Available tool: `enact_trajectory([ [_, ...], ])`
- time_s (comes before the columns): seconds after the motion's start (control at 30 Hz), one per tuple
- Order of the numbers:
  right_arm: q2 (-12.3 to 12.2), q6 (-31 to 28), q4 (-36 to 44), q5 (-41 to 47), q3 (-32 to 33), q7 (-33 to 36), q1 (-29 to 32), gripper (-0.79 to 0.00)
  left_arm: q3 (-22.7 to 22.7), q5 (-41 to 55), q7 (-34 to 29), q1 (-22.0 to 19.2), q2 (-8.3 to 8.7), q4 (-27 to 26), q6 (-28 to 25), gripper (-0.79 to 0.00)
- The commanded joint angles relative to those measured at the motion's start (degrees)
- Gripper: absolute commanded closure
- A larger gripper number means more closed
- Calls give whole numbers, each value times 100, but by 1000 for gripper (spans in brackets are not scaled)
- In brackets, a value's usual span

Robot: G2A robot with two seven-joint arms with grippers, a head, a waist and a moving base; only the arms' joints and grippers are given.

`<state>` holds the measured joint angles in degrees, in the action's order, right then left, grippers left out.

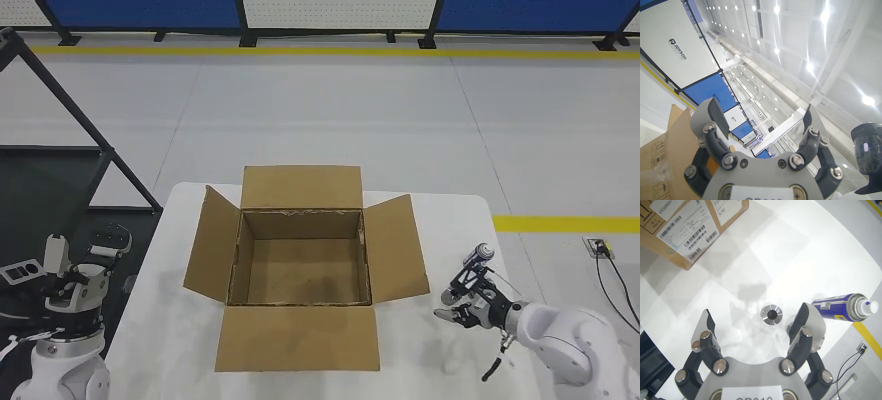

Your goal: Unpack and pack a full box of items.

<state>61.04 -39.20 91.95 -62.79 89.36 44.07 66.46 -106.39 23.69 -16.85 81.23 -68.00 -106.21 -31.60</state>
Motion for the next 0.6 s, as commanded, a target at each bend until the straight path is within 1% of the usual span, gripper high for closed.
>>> enact_trajectory([
  [0.0,3,80,-137,-38,-108,8,-110,-785,0,0,0,0,0,0,0,-785],
  [0.37,-15,149,-843,-74,-444,-45,-512,-785,0,0,0,0,0,0,0,-785],
  [0.57,-26,184,-1040,-68,-575,-68,-649,-785,0,0,0,0,0,0,0,-785],
])
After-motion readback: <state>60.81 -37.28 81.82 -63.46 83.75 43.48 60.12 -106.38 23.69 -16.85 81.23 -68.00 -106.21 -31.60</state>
